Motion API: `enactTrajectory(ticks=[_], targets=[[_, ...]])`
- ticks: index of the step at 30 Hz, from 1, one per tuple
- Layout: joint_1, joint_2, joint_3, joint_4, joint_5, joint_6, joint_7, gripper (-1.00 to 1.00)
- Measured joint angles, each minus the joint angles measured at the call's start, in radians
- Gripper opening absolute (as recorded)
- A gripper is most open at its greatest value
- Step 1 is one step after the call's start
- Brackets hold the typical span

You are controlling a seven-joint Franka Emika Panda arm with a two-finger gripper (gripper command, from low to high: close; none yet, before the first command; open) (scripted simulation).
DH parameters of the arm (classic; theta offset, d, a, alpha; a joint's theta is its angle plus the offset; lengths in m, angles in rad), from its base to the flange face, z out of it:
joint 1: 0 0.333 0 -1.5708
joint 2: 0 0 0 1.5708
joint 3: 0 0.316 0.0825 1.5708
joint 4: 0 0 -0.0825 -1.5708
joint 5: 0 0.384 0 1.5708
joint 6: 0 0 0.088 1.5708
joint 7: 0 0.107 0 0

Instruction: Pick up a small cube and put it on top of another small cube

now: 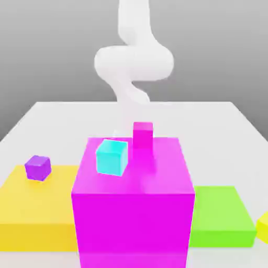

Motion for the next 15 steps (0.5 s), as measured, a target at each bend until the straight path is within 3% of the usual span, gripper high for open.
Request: enactTrajectory(ticks=[8,15], targets=[[-0.009,0.243,0.147,-0.001,0.066,0.075,0.297,0.00],[-0.015,0.452,0.294,-0.003,0.052,0.141,0.601,0.00]])
